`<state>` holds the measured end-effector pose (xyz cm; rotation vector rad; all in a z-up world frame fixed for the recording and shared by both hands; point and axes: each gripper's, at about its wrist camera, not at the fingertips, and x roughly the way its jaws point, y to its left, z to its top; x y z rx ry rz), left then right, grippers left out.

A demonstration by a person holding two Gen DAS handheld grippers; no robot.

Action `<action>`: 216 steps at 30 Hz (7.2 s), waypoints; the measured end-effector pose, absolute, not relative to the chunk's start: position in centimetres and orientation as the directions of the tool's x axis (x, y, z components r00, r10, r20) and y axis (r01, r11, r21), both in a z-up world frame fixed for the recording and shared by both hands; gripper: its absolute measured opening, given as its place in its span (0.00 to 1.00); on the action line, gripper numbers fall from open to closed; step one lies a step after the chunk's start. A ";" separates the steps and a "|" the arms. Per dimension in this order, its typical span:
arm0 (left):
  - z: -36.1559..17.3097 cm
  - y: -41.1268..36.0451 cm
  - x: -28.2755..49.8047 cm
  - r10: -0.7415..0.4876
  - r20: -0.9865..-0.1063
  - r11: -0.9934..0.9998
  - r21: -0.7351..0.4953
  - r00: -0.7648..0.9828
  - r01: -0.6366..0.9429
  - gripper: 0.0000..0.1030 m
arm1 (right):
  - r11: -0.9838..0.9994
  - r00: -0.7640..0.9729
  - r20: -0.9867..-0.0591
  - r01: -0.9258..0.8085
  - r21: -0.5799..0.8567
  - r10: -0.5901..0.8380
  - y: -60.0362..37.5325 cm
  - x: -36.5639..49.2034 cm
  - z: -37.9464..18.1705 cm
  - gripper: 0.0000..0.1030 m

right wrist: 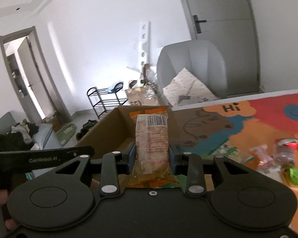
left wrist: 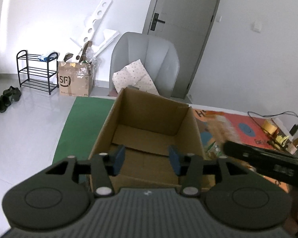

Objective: Organize snacks
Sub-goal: 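Carry both packets to the cardboard box and open both grippers inside, then move both grippers back over the snacks on the table, then grasp the green packet with the left gripper while the right grasps the white bread bag, then carry both packets into the cardboard box and open both grippers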

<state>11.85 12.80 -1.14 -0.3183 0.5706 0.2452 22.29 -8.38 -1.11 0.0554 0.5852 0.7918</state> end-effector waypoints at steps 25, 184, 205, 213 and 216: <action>-1.1 13.7 8.3 0.294 -0.535 0.856 -0.222 0.793 -0.467 0.95 | 0.684 0.563 -0.420 -0.691 0.234 0.712 -7.2 21.6 -0.7 1.00; -5.6 -4.6 13.7 -0.070 -0.623 0.986 -0.162 0.779 -0.041 0.25 | 0.832 0.634 -0.600 -0.545 0.102 0.489 -22.9 19.9 -6.0 0.22; -0.2 2.1 12.3 0.052 -0.513 0.984 -0.120 0.857 -0.131 0.25 | 0.771 0.634 -0.493 -0.624 0.130 0.596 -16.0 20.8 -0.8 0.21; -0.2 6.5 12.2 0.105 -0.501 0.973 -0.126 0.859 -0.193 0.25 | 0.752 0.618 -0.488 -0.646 0.130 0.616 -12.8 20.5 -0.1 0.21; -0.5 8.2 12.5 0.123 -0.512 0.967 -0.129 0.850 -0.218 0.25 | 0.744 0.610 -0.486 -0.653 0.141 0.627 -11.6 20.5 0.3 0.21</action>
